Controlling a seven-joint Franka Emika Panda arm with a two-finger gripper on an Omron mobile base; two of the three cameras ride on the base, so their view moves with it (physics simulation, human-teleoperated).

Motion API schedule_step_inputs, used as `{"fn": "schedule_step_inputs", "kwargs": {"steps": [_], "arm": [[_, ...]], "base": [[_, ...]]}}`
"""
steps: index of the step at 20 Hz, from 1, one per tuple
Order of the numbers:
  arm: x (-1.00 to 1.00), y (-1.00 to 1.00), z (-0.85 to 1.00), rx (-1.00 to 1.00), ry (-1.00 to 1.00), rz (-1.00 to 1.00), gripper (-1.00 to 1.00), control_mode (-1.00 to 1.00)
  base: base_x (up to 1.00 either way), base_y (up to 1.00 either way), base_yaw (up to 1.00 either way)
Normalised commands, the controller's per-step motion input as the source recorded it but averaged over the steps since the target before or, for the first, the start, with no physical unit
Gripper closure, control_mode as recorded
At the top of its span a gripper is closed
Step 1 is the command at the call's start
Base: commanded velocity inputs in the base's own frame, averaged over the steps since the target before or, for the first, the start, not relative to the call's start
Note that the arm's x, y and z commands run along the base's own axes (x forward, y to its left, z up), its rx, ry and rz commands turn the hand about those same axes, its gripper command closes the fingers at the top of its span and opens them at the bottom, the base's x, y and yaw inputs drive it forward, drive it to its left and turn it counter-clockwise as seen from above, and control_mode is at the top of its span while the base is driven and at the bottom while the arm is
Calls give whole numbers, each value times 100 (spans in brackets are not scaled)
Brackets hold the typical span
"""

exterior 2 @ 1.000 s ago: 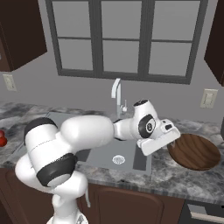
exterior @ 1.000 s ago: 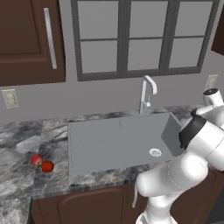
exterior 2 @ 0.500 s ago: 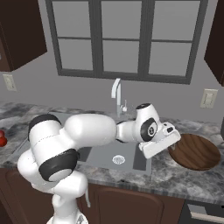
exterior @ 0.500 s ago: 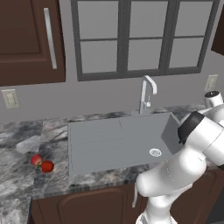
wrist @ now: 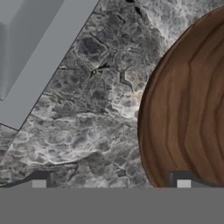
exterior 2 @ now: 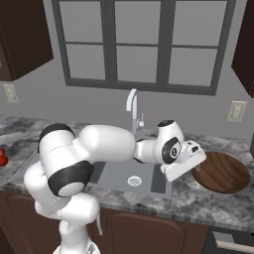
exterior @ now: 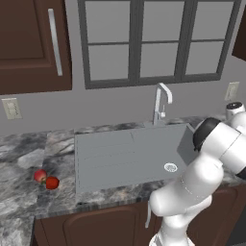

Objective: Remove the bell pepper and apple from the sink. Then move the bowl and cup from the counter to the sink for washing.

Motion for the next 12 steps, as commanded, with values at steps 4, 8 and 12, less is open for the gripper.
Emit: {"fn": "schedule_step_inputs", "kwargs": {"steps": [4, 8, 12], "arm": [[17, -11, -10, 0, 0, 2, -100, -100], [12, -9, -10, 2, 0, 0, -100, -100], [15, -9, -8, 4, 0, 0, -100, -100]], "base": [[0, 0, 0], [0, 0, 0], [0, 0, 0]]}}
